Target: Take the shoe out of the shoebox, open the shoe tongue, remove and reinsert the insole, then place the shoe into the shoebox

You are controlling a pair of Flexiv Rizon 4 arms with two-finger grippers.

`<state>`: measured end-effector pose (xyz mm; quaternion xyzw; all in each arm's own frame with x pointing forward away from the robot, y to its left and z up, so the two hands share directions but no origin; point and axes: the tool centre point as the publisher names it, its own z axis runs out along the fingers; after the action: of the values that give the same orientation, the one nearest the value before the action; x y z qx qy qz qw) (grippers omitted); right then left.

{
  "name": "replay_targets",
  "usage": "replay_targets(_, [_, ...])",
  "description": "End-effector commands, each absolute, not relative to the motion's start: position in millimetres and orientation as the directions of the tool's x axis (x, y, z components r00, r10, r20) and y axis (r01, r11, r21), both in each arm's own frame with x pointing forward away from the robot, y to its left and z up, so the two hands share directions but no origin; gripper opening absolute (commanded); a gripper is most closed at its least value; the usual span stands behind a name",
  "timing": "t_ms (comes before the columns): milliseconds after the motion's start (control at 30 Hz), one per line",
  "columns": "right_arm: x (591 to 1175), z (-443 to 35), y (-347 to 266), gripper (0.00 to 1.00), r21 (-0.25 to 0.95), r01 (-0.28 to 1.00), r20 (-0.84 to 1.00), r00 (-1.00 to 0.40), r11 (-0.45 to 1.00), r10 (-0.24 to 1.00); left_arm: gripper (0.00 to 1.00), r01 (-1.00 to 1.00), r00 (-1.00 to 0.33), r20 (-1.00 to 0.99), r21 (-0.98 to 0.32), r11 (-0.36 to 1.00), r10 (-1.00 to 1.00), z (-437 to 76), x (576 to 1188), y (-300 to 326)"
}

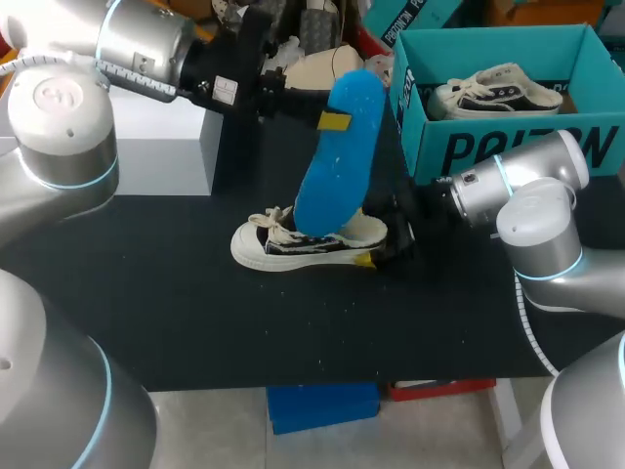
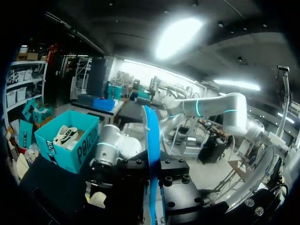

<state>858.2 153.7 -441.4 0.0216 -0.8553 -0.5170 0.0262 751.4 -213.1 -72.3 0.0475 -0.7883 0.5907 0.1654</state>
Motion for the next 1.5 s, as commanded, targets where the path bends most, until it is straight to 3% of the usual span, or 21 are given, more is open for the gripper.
replay_targets(33, [856.8, -444.5, 153.4, 0.0, 0.884, -0.009, 0.023, -0.998, 0.467, -0.063, 0.0, -0.393, -0.916, 0.401, -0.906, 0.156, 0.024, -69.8, 734.4, -193.3])
replay_targets(267, [856.8, -444.5, 153.4, 0.0, 0.884, -0.009, 0.023, -0.998, 0.467, -0.063, 0.0, -0.446, -0.895, 0.447, -0.894, 0.045, 0.002, -32.4, 731.4, -189.7])
replay_targets(833, [856.8, -444.5, 153.4, 0.0, 0.884, -0.009, 0.023, -0.998, 0.467, -0.063, 0.0, -0.384, -0.915, 0.387, -0.922, 0.05, 0.111, 71.3, 689.7, -200.3])
replay_targets(1500, [856.8, -444.5, 153.4, 0.0, 0.884, -0.009, 0.023, -0.998, 0.467, -0.063, 0.0, -0.362, -0.918, 0.361, -0.932, 0.024, 0.165, 123.6, 644.0, -205.2])
